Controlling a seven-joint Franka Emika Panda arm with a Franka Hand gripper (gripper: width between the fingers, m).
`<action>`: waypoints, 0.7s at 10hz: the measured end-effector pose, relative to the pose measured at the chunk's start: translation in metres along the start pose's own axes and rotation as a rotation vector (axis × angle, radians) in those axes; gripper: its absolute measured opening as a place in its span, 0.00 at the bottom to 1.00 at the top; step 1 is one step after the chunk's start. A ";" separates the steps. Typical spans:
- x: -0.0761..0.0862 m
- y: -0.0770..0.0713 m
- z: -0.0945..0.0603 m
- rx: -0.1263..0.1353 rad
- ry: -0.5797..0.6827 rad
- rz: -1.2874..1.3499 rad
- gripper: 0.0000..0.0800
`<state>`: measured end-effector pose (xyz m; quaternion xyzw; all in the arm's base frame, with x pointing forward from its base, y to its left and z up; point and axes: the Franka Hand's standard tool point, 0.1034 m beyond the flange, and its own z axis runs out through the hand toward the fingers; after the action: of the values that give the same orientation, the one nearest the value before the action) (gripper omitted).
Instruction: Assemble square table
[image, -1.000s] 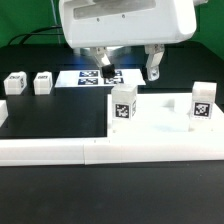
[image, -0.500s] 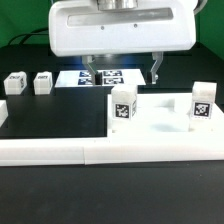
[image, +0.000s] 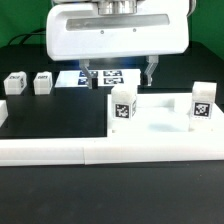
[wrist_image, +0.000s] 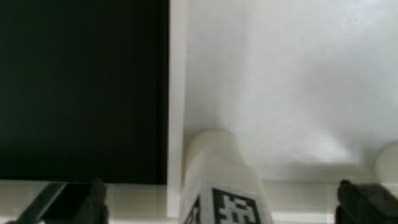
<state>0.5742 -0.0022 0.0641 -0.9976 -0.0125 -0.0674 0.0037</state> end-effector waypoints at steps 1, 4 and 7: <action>-0.008 -0.002 0.020 -0.005 -0.050 0.017 0.81; -0.016 0.004 0.049 -0.024 -0.074 0.019 0.81; -0.018 0.007 0.051 -0.028 -0.066 0.020 0.77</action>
Offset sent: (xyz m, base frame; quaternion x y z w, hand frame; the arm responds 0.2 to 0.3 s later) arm -0.0085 0.0096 -0.0514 0.0305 0.0309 0.0296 0.9986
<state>0.5634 -0.0090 0.0116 -0.9993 -0.0017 -0.0348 -0.0099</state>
